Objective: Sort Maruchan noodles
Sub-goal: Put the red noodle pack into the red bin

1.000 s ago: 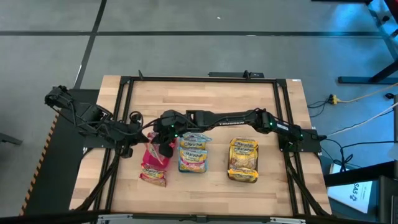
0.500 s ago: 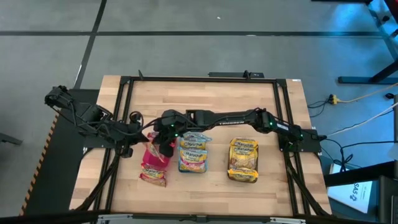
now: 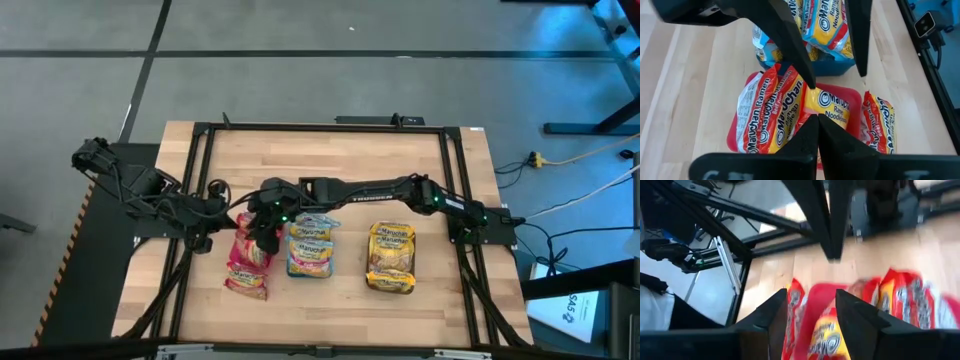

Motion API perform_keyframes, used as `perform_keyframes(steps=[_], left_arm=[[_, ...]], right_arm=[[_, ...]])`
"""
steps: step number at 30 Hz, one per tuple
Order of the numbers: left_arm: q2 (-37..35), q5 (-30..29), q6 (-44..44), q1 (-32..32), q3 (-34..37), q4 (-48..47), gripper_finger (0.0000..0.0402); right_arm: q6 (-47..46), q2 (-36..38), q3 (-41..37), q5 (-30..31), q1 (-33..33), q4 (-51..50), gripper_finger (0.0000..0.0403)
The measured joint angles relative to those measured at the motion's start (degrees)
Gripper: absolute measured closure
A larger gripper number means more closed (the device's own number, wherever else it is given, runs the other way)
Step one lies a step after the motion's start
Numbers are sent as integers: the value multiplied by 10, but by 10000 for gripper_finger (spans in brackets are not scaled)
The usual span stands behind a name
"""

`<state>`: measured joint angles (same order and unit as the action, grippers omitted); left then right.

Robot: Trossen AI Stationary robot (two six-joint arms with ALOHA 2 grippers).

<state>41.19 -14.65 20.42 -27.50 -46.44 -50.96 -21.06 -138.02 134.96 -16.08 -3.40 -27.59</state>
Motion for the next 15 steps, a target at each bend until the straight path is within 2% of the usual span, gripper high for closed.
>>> perform_keyframes(steps=[3,6,8,15], left_arm=[[0,0,7,0,0,0,397],[0,-12,15,0,0,-4,389],[-4,-12,17,0,0,-24,382],[-35,-11,68,0,0,-103,367]], right_arm=[[-17,0,0,5,-1,-51,238],[-31,0,0,41,0,-113,237],[-48,0,0,45,0,-136,237],[-56,0,-4,45,-9,-137,237]])
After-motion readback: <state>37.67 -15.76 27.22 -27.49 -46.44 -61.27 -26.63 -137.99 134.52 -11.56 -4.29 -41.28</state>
